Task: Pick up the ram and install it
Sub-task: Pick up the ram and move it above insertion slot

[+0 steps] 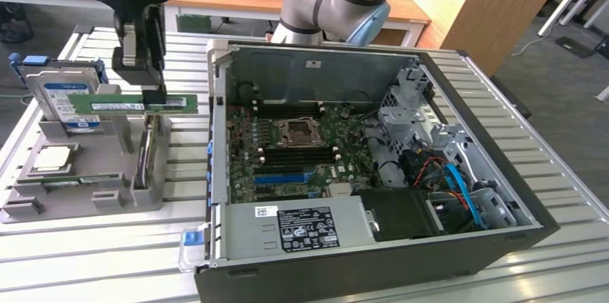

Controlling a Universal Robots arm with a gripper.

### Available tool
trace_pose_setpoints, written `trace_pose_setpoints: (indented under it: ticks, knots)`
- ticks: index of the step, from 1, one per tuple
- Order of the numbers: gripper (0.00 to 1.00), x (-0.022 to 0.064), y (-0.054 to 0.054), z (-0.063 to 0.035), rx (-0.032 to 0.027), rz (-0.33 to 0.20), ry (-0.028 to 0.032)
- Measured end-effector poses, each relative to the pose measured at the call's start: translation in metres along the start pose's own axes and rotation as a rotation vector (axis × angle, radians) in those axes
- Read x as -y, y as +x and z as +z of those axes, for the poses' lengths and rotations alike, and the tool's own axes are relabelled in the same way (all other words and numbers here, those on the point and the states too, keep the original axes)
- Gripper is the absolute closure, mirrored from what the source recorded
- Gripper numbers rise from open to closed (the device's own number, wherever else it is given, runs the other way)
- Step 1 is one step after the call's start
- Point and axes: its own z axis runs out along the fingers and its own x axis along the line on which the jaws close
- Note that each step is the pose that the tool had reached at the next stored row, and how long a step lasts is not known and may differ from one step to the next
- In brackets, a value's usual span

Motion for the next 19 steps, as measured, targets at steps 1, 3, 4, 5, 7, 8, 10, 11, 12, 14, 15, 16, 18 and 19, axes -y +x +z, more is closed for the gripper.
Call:
trace_pose_setpoints:
  ticks: [1, 3, 4, 5, 7, 8, 10, 11, 12, 14, 15, 16, 18, 19]
  knots:
    - [0.88, 0.0025, 0.0, 0.0, 0.0, 0.0, 0.0]
    - [0.88, 0.0075, 0.0, 0.0, 0.0, 0.0, 0.0]
    - [0.88, 0.0101, 0.0, 0.0, -0.0001, 0.0, -0.0001]
    - [0.88, 0.0126, 0.0, 0.0, -0.0001, 0.0, -0.0001]
    - [0.88, 0.0178, 0.0, 0.0, 0.0, 0.0, -0.0001]
    - [0.88, 0.0204, 0.0, 0.0, 0.0, 0.0, 0.0]
    - [0.88, 0.0252, 0.0, 0.0001, 0.0001, 0.0, 0.0]
    - [0.88, 0.0277, 0.0, 0.0001, 0.0, 0.0, 0.0]
    - [0.88, 0.0329, 0.0, 0.0, 0.0, 0.0, 0.0]
    - [0.88, 0.0382, 0.0, 0.0, -0.0001, 0.0, -0.0001]
    - [0.88, 0.0409, 0.0, 0.0, -0.0001, 0.0, -0.0001]
    - [0.88, 0.0433, 0.0, 0.0, 0.0, 0.0, -0.0001]
    - [0.88, 0.0485, 0.001, 0.0001, -0.0001, 0.0, 0.0]
    - [0.88, 0.0512, 0.001, 0.0001, 0.0, 0.0, 0.0]
